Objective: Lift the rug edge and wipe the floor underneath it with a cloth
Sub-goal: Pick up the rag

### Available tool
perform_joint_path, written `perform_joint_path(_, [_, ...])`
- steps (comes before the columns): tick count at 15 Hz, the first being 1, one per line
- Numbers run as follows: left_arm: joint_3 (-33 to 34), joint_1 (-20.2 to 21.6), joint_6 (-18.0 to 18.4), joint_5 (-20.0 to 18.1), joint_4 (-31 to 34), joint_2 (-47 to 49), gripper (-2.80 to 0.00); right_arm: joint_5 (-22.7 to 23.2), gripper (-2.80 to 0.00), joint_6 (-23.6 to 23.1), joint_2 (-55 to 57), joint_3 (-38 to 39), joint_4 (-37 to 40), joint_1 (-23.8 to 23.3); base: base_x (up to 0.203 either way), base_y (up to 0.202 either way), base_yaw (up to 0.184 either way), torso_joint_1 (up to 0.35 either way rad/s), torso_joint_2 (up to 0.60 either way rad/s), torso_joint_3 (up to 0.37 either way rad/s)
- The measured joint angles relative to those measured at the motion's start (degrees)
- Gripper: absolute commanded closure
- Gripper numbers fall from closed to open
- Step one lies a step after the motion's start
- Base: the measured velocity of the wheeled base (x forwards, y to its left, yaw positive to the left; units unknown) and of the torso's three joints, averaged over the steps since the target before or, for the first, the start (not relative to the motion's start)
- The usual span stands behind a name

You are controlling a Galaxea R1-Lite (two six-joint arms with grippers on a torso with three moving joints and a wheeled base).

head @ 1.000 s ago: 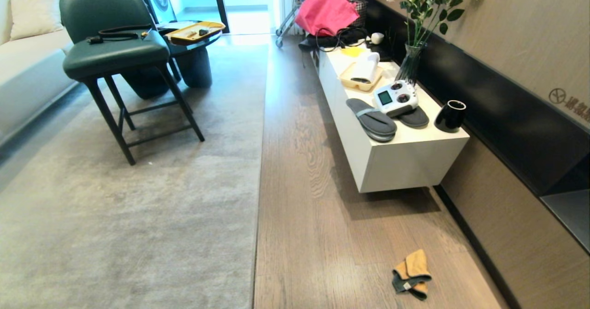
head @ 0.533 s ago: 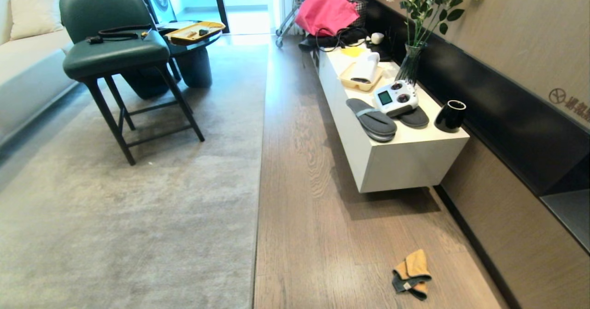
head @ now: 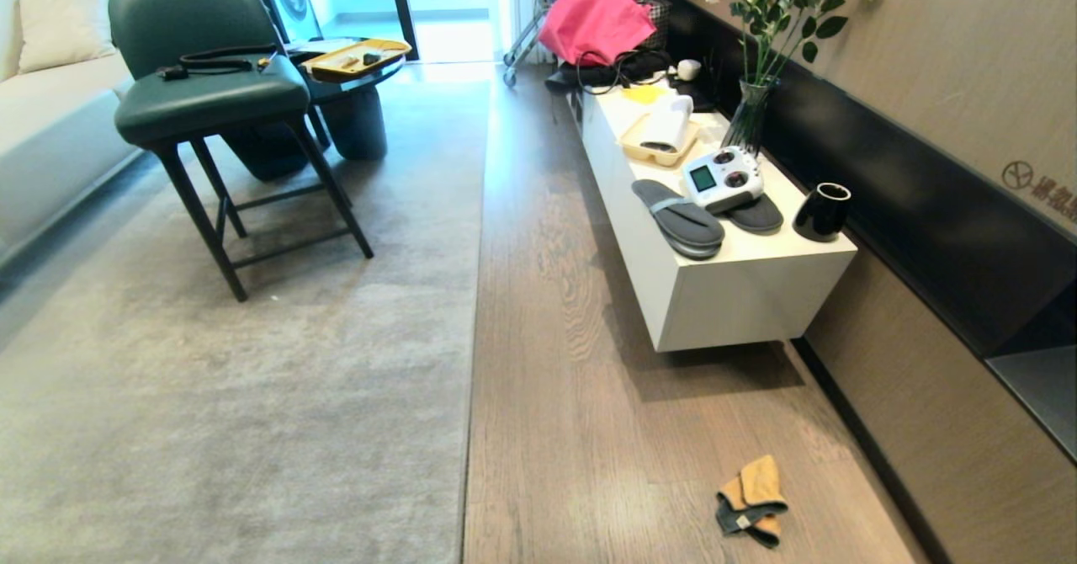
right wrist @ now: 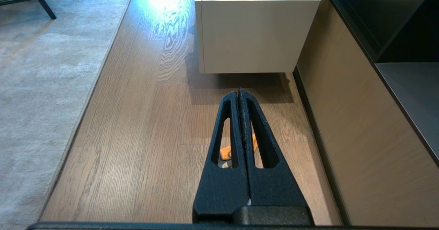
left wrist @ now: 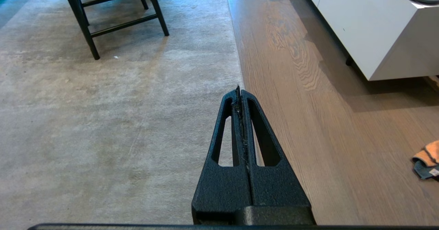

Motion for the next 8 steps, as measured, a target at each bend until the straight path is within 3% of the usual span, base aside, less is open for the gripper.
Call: perform_joint_path(8, [0.0,0.0,-0.2,0.0,-0.1,0.0,0.00,0.0,0.00,0.0,0.0,0.0,0.0,0.0,0.000,0.000,0.000,0.000,0.00,0.000])
